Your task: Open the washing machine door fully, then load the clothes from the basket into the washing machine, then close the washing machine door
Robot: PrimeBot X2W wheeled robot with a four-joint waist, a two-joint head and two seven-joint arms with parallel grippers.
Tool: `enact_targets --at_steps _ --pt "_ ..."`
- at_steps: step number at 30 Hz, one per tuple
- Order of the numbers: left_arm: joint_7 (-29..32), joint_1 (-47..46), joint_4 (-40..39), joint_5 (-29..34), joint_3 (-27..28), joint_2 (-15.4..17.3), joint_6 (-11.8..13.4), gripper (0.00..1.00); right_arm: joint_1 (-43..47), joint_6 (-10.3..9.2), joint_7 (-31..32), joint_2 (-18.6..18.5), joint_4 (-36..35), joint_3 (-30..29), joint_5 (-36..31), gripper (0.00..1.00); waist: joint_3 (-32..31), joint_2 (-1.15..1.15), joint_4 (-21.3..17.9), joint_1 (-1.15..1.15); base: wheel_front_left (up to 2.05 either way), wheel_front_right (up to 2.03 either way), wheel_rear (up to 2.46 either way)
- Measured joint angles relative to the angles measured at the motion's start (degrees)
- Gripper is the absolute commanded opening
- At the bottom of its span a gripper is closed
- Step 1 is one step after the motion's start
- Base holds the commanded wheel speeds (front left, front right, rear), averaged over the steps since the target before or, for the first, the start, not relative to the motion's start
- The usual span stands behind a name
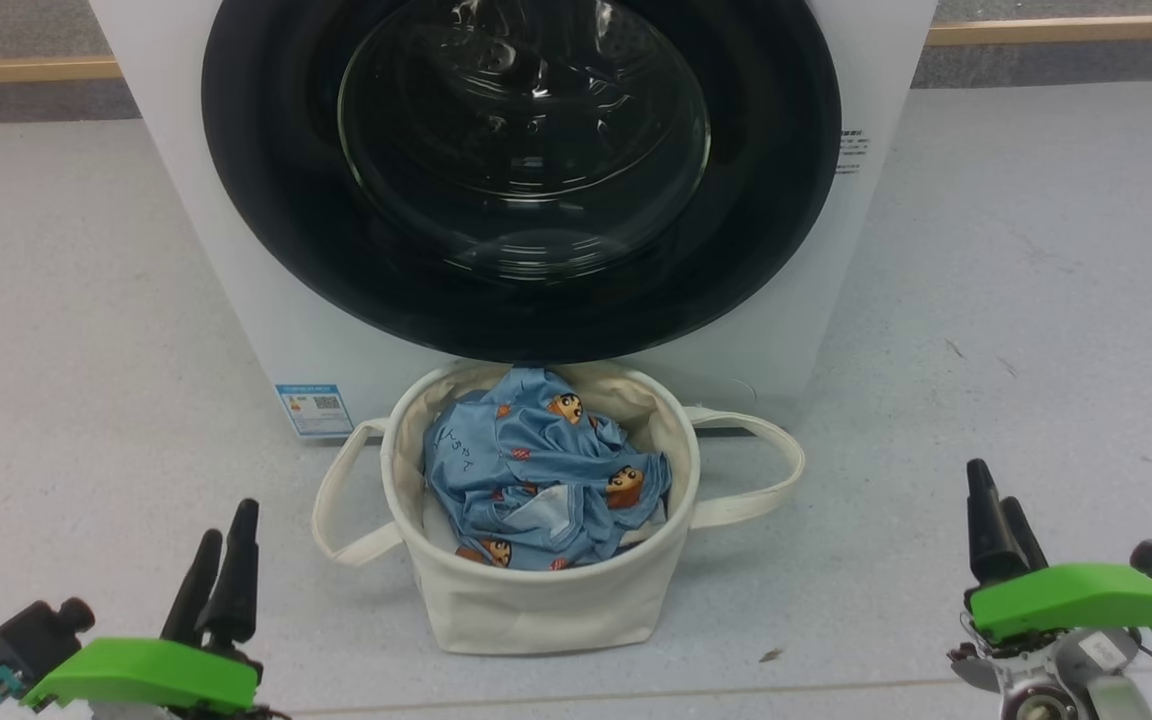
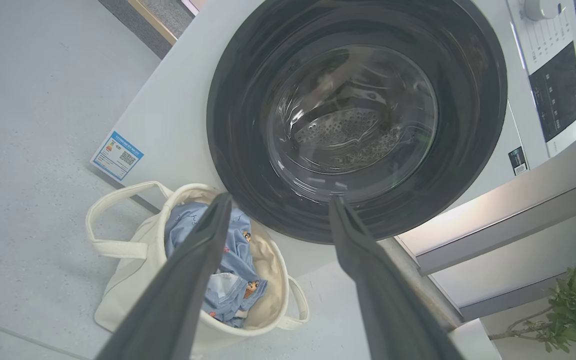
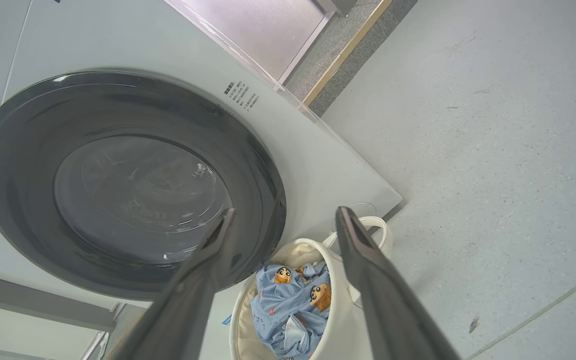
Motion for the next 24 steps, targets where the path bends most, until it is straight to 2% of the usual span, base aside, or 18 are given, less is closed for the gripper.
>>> enact_targets --at_steps 24 --pt "-4.1 -1.0 0.1 16.9 0.8 1.0 -1.0 1.00 -2.3 0.00 -4.0 -2.8 -0.3 4.8 -14.5 1.00 -0.7 0.00 0.9 0.00 0.00 0.00 0.00"
